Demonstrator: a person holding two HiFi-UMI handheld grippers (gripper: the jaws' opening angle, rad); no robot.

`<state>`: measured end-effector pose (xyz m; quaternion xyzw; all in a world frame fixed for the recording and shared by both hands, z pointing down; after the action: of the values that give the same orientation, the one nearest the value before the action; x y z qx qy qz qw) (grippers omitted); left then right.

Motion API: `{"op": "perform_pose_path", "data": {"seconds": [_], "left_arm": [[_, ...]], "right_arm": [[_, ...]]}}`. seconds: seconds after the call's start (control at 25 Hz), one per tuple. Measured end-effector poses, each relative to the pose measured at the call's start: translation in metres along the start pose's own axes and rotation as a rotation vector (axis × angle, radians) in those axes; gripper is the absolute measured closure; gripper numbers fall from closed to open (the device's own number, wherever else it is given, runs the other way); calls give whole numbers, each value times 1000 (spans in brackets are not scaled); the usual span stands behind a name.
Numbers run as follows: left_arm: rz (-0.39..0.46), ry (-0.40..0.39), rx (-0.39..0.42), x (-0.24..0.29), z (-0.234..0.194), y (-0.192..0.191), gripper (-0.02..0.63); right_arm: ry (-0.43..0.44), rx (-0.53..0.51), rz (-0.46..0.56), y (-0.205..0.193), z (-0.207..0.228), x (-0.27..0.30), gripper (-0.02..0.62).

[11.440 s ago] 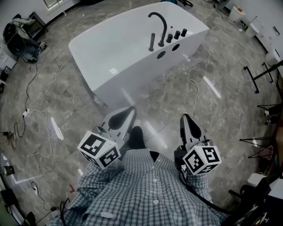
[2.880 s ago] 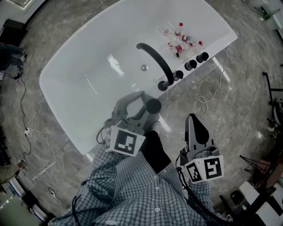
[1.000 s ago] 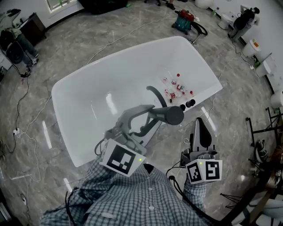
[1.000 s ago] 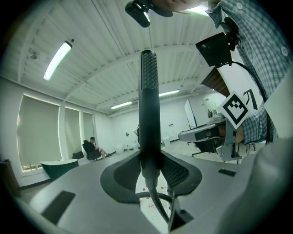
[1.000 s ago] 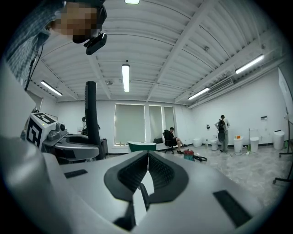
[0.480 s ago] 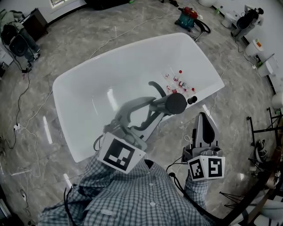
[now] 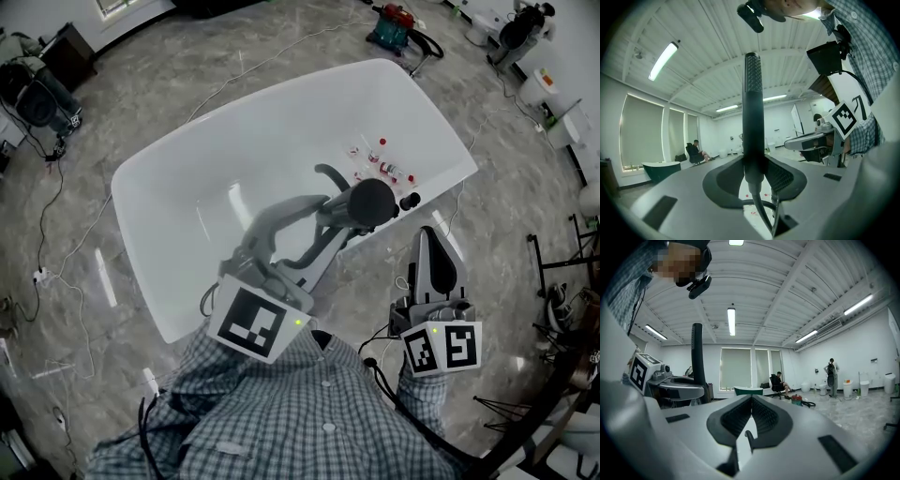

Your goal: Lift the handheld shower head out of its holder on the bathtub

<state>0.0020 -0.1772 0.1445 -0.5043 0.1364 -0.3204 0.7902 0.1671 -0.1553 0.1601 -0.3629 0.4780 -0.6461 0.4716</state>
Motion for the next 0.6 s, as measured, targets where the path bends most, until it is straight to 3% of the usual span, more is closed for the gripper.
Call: {"op": "perform_pose_path", "data": {"seconds": [0.6], "left_arm": [[8, 2, -17, -1, -3, -6, 482]], "right_arm": [[-14, -4, -10, -5, 1, -1, 578]]}}
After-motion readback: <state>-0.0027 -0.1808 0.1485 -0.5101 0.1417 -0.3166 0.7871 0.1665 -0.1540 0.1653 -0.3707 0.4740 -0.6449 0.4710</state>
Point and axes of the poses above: the fingertips, and each gripper's own axes: x forward along the fingers, z to its right, y out of its top, the point moved 4 cm from there along -x, backward along the fingers, and after that the axes turned 13 degrees about x, right-handed, at the moved point
